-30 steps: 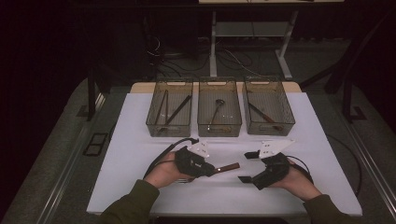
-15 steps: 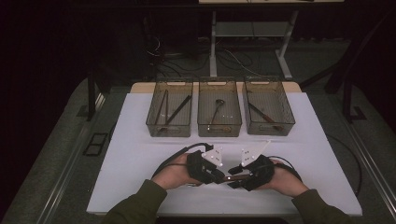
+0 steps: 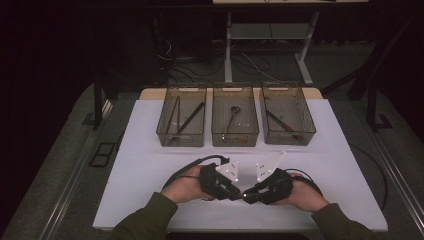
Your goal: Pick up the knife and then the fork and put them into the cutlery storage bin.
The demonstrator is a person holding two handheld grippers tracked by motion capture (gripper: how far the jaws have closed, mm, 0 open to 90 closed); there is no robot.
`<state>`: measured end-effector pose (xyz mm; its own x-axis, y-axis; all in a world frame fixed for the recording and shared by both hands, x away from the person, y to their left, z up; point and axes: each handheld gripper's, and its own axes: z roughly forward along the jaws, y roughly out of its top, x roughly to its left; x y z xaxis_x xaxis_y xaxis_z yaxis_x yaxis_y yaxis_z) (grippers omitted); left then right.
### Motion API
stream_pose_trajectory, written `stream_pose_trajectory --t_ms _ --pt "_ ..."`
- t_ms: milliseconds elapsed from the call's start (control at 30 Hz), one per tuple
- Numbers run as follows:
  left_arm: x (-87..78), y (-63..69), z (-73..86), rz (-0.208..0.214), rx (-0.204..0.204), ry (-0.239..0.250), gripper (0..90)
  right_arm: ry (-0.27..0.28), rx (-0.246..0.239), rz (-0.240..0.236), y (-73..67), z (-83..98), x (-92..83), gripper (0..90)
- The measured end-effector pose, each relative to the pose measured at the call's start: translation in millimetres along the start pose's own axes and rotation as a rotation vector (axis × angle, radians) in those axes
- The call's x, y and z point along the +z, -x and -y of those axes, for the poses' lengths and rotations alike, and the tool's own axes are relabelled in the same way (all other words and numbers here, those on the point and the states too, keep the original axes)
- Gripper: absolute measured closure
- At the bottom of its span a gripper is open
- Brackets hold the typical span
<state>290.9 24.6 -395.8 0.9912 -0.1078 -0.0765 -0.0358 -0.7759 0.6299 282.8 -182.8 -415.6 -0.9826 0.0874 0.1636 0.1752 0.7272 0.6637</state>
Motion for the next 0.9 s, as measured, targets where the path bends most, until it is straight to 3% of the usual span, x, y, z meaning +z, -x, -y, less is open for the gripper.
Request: stream_pose_trajectory --t_ms 67,133,233,333,433,533,633,667,733,800,900 --pt "-0.4 -0.4 0.8 0.012 -0.008 0.002 76.9 -0.002 0.012 -0.005 -0.9 -0.2 0.0 75.3" --pt "-0.7 -0.5 1.7 0.002 0.002 0.007 76.7 0.000 0.020 -0.003 -1.4 -0.7 0.1 75.4" --pt "-3.4 -2.3 3.9 -0.012 -0.019 0.041 75.4 0.011 0.036 0.009 0.2 0.0 -2.3 75.5" --pt "-11.5 -4.1 8.3 -0.041 -0.075 0.113 62.5 0.015 0.046 0.031 1.3 1.3 -5.6 75.5" --pt "-23.1 -6.1 17.2 -0.093 -0.123 0.184 54.3 0.023 0.059 0.054 4.2 4.0 -9.8 75.5" --pt "-35.5 -4.2 33.6 -0.192 -0.187 0.256 44.5 0.038 0.081 0.083 7.7 7.7 -16.8 75.5" --pt "-42.7 -3.3 50.4 -0.271 -0.222 0.270 36.6 0.054 0.112 0.119 12.0 12.4 -24.7 75.5" --pt "-44.3 -2.5 57.8 -0.302 -0.242 0.267 33.9 0.069 0.143 0.125 12.3 13.6 -26.9 75.4" --pt "-46.5 -0.1 69.9 -0.354 -0.275 0.258 28.8 0.072 0.152 0.162 17.6 18.3 -33.8 75.4" --pt "-48.5 2.5 82.7 -0.392 -0.318 0.264 24.8 0.093 0.200 0.177 19.0 21.2 -39.1 75.4" --pt "-50.2 5.4 98.5 -0.422 -0.360 0.261 22.2 0.112 0.222 0.213 23.9 26.0 -47.7 75.4"
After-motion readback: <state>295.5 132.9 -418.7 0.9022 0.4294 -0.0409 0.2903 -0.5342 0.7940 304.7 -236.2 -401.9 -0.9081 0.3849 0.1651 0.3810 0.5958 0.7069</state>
